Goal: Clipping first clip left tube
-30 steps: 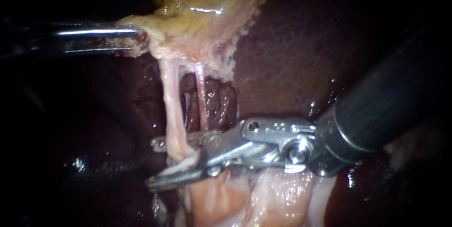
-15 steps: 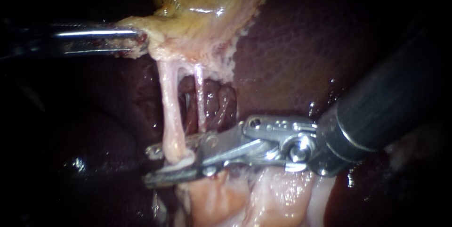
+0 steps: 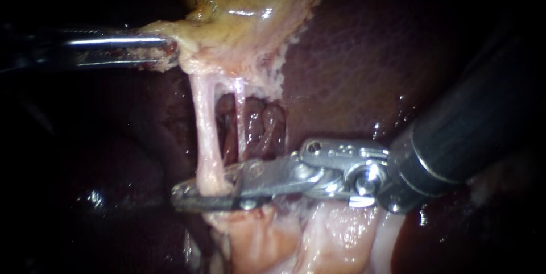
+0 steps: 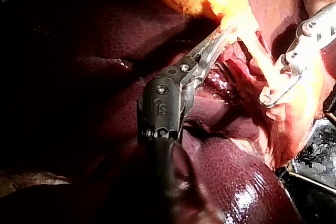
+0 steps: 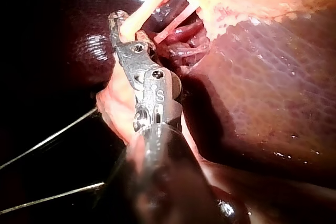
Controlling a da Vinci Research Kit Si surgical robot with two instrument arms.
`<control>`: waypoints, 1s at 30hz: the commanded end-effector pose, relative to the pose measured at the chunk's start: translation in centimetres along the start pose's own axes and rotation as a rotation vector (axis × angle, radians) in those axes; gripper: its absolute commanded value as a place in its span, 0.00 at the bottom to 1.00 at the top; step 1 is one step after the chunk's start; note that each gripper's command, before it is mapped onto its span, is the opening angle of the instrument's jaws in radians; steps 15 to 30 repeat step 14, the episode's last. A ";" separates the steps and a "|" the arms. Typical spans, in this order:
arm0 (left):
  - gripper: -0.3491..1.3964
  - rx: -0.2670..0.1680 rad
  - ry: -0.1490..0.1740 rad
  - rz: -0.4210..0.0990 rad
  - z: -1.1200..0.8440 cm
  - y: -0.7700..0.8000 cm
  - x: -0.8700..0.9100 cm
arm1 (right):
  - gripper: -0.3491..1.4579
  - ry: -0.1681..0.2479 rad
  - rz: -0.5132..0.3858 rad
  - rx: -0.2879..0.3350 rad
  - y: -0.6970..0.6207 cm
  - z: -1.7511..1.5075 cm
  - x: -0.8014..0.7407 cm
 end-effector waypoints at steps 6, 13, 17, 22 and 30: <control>0.00 0.000 0.000 0.000 0.00 0.00 0.00 | 0.00 -0.010 0.000 -0.003 0.01 0.00 0.01; 0.00 0.001 0.000 0.000 0.01 0.00 0.00 | 0.00 -0.010 -0.001 -0.006 0.07 -0.02 -0.02; 0.00 0.001 0.000 0.000 0.01 0.00 0.00 | 0.00 -0.010 -0.001 -0.006 0.07 -0.02 -0.03; 0.00 0.001 0.000 0.000 0.01 0.00 0.00 | 0.00 -0.010 -0.001 -0.006 0.07 -0.02 -0.03; 0.00 0.001 0.000 0.000 0.01 0.00 0.00 | 0.00 -0.010 -0.001 -0.006 0.07 -0.02 -0.03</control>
